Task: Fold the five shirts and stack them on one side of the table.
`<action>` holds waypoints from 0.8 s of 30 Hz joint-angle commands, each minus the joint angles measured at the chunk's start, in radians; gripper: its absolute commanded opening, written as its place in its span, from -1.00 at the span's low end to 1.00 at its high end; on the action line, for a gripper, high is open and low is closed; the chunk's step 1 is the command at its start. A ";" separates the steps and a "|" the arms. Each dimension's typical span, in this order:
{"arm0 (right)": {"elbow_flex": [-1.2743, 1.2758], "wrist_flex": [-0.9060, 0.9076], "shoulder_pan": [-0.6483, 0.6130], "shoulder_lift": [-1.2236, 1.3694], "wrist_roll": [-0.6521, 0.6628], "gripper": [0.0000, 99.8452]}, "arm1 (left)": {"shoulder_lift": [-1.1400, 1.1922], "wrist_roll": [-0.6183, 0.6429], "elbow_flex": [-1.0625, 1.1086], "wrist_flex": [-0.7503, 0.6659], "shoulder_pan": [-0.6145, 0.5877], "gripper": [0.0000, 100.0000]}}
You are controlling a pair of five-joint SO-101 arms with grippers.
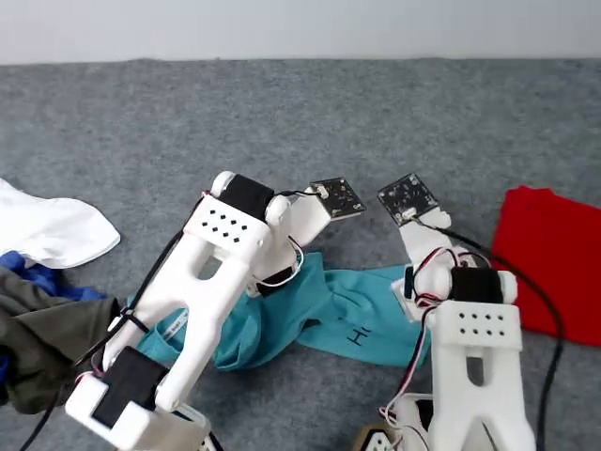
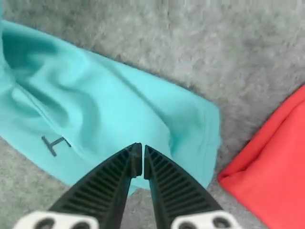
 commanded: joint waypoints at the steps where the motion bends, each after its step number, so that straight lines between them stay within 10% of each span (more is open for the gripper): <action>1: 0.049 -0.116 0.002 0.041 -0.003 -0.97 | -0.049 -0.006 -0.004 -0.009 -0.009 -0.97; 24: 0.092 -0.248 0.007 0.364 0.011 -0.97 | -0.133 0.000 -0.157 0.029 -0.160 -0.97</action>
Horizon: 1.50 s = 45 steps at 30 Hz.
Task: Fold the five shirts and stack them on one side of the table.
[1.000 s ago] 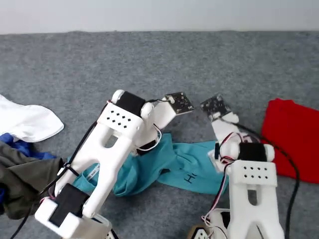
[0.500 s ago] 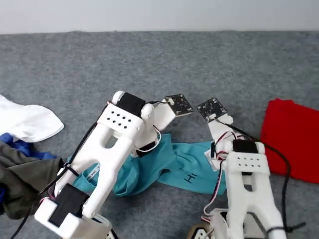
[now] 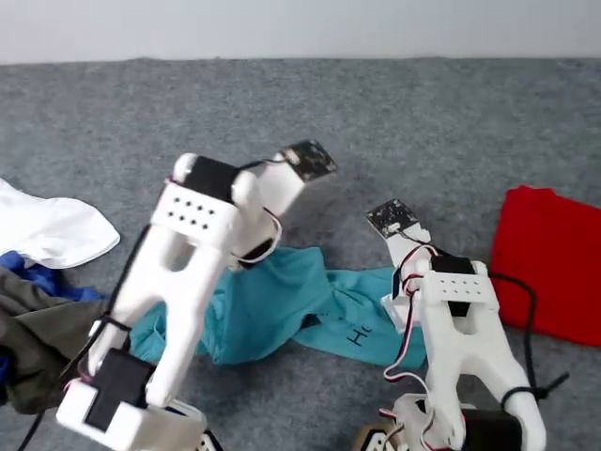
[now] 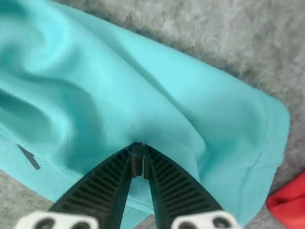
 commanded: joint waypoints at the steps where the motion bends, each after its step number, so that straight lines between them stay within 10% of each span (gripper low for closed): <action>1: -0.006 -0.016 0.007 0.010 0.028 -0.97 | -0.110 0.000 -0.041 0.026 -0.028 -0.97; 25: -0.084 -0.041 0.008 0.110 0.060 -0.98 | -0.215 -0.146 0.170 0.021 -0.206 -0.97; 37: -0.407 0.432 0.008 0.019 0.054 -0.98 | -0.215 -0.143 0.070 0.006 -0.422 -0.97; 45: -0.411 0.556 -0.007 0.045 0.054 -0.46 | -0.213 -0.084 0.071 -0.063 -0.479 -0.97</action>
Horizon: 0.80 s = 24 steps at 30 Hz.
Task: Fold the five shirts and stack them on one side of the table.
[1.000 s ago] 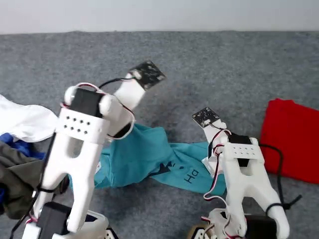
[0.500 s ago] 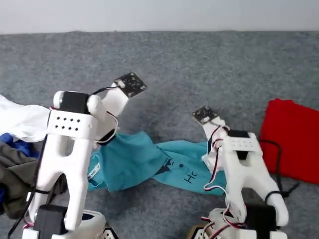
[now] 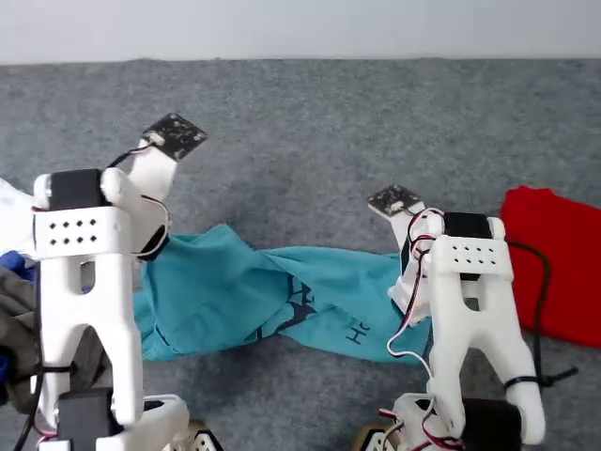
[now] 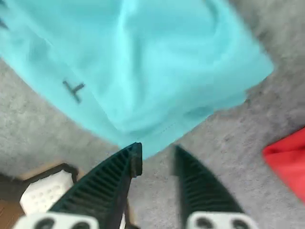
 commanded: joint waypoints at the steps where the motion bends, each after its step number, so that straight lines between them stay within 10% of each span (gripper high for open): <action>1: -0.051 0.013 -0.024 0.002 0.006 -0.47 | -0.032 0.049 -0.036 -0.054 -0.011 -0.97; 24: -0.052 -0.237 -0.295 0.354 -0.057 -0.46 | -0.038 0.086 0.108 -0.160 -0.011 -0.97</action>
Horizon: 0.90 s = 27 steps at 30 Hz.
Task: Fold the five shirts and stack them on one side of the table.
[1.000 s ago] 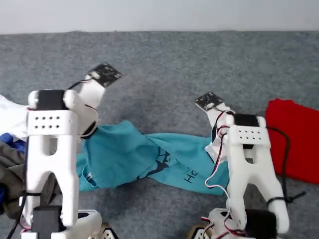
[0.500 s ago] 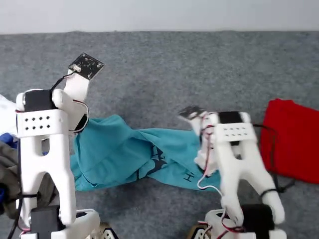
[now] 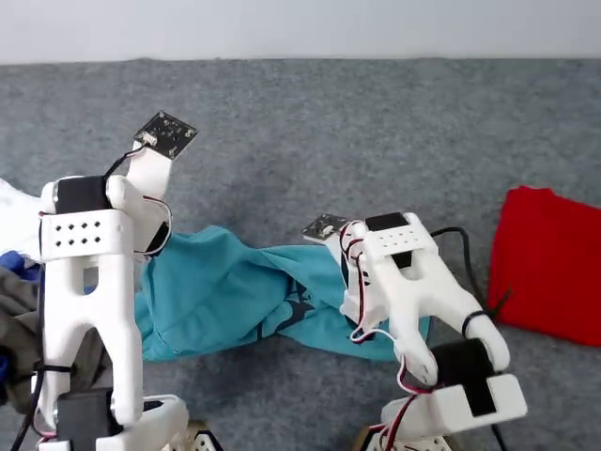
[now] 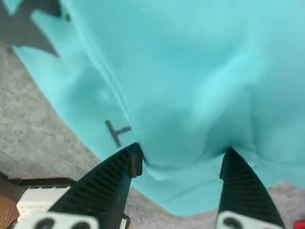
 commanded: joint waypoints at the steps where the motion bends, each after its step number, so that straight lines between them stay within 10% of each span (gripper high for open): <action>1: -0.051 -0.068 -0.005 0.035 -0.023 -0.46 | -0.038 0.008 -0.005 -0.020 -0.006 -0.97; 10: -0.054 -0.136 0.005 0.128 -0.057 -0.87 | -0.040 0.008 -0.005 -0.014 -0.008 -0.97; 27: -0.290 0.180 0.087 -0.027 0.000 -0.85 | -0.041 0.009 -0.005 0.032 0.020 -0.97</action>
